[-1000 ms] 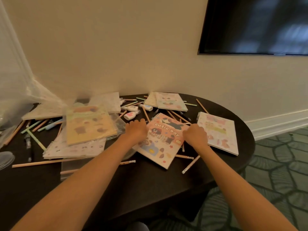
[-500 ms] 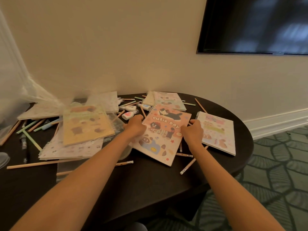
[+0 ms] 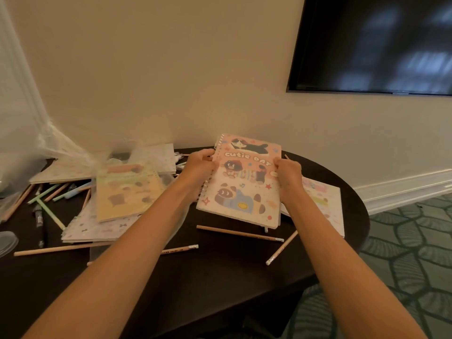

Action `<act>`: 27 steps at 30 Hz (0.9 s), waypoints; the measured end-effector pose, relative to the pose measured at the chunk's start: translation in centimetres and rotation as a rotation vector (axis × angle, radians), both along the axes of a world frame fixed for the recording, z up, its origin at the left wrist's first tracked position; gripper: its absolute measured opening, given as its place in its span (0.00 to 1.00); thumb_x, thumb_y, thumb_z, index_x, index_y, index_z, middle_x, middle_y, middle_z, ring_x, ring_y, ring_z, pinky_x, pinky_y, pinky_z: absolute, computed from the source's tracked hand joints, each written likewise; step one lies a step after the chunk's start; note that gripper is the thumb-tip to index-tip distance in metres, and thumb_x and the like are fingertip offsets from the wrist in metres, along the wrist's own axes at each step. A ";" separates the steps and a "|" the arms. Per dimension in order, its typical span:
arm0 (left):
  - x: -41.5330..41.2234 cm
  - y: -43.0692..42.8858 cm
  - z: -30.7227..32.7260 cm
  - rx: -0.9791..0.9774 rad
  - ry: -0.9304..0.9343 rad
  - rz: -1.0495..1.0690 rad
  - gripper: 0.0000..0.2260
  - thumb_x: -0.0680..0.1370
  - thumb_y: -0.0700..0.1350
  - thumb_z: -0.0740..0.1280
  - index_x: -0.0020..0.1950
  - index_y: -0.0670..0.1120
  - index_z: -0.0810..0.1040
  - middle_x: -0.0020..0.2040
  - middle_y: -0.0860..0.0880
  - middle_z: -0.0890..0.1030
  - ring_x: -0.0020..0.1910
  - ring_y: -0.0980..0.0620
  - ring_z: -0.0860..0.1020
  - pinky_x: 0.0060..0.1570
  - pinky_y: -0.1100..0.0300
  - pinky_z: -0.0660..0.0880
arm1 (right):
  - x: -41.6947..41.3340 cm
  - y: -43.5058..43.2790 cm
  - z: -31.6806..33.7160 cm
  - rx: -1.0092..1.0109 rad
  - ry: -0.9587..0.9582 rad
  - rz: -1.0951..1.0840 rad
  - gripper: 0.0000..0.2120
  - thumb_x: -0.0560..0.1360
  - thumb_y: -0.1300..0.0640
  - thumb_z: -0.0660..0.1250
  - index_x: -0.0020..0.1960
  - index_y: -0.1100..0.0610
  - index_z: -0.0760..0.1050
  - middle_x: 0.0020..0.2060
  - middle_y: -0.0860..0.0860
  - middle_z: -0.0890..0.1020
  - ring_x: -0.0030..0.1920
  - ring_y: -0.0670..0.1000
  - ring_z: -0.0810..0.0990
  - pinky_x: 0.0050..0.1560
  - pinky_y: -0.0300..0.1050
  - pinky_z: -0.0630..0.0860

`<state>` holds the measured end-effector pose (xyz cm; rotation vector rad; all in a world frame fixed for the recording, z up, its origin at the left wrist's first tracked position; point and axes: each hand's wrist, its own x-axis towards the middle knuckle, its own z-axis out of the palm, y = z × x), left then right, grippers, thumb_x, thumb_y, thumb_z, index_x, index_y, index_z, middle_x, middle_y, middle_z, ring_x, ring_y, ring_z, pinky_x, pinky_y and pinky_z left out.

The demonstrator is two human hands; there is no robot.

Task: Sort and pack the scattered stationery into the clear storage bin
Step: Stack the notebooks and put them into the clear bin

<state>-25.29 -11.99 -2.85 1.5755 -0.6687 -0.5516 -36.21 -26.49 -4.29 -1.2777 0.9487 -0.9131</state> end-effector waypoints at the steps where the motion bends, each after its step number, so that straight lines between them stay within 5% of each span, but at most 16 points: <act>1: 0.2 0.4 0.3 -0.009 0.042 0.001 0.19 0.79 0.37 0.61 0.70 0.44 0.68 0.51 0.47 0.80 0.43 0.51 0.81 0.39 0.55 0.80 | 0.0 0.2 0.1 0.079 -0.015 0.008 0.08 0.79 0.60 0.59 0.55 0.59 0.74 0.54 0.60 0.80 0.43 0.52 0.80 0.45 0.45 0.78; 4: 0.5 1.8 0.9 -0.013 0.104 -0.015 0.15 0.78 0.42 0.64 0.66 0.45 0.70 0.48 0.47 0.79 0.41 0.52 0.79 0.30 0.61 0.76 | 0.0 1.2 -0.2 0.216 -0.046 0.020 0.15 0.78 0.61 0.60 0.64 0.60 0.70 0.57 0.60 0.79 0.41 0.51 0.79 0.37 0.40 0.79; 8: 0.4 3.4 0.3 -0.192 0.302 -0.001 0.04 0.77 0.40 0.64 0.49 0.41 0.77 0.44 0.44 0.80 0.38 0.51 0.80 0.29 0.62 0.78 | 0.7 2.8 -0.6 0.410 -0.195 -0.028 0.19 0.78 0.64 0.57 0.69 0.57 0.66 0.56 0.56 0.79 0.47 0.55 0.81 0.29 0.45 0.77; 14: -1.7 3.9 -1.8 -0.324 0.553 0.187 0.18 0.74 0.33 0.67 0.64 0.38 0.71 0.48 0.44 0.80 0.42 0.50 0.80 0.35 0.56 0.81 | 3.0 7.4 -1.0 0.372 -0.347 -0.038 0.21 0.77 0.70 0.55 0.68 0.59 0.62 0.58 0.56 0.76 0.56 0.54 0.77 0.55 0.48 0.76; 18: -0.2 6.2 -2.1 -0.328 0.620 0.280 0.09 0.74 0.31 0.65 0.53 0.36 0.75 0.48 0.43 0.78 0.44 0.48 0.79 0.33 0.53 0.81 | 2.5 8.3 -1.4 0.382 -0.386 0.123 0.10 0.74 0.70 0.60 0.51 0.59 0.72 0.44 0.55 0.79 0.46 0.50 0.78 0.46 0.41 0.76; 21: 1.4 8.4 -2.0 -0.257 0.592 0.269 0.05 0.76 0.31 0.62 0.43 0.37 0.76 0.51 0.43 0.76 0.44 0.48 0.78 0.33 0.53 0.80 | 1.7 7.6 -1.5 0.397 -0.434 0.150 0.06 0.76 0.66 0.58 0.46 0.57 0.71 0.42 0.56 0.79 0.43 0.52 0.78 0.48 0.44 0.76; 27: 4.0 11.4 -1.5 -0.144 0.548 0.233 0.09 0.76 0.29 0.59 0.54 0.36 0.72 0.47 0.42 0.74 0.42 0.46 0.76 0.24 0.57 0.78 | 1.8 7.1 -1.5 0.351 -0.299 0.326 0.05 0.78 0.62 0.58 0.49 0.59 0.73 0.44 0.56 0.81 0.43 0.52 0.80 0.40 0.45 0.76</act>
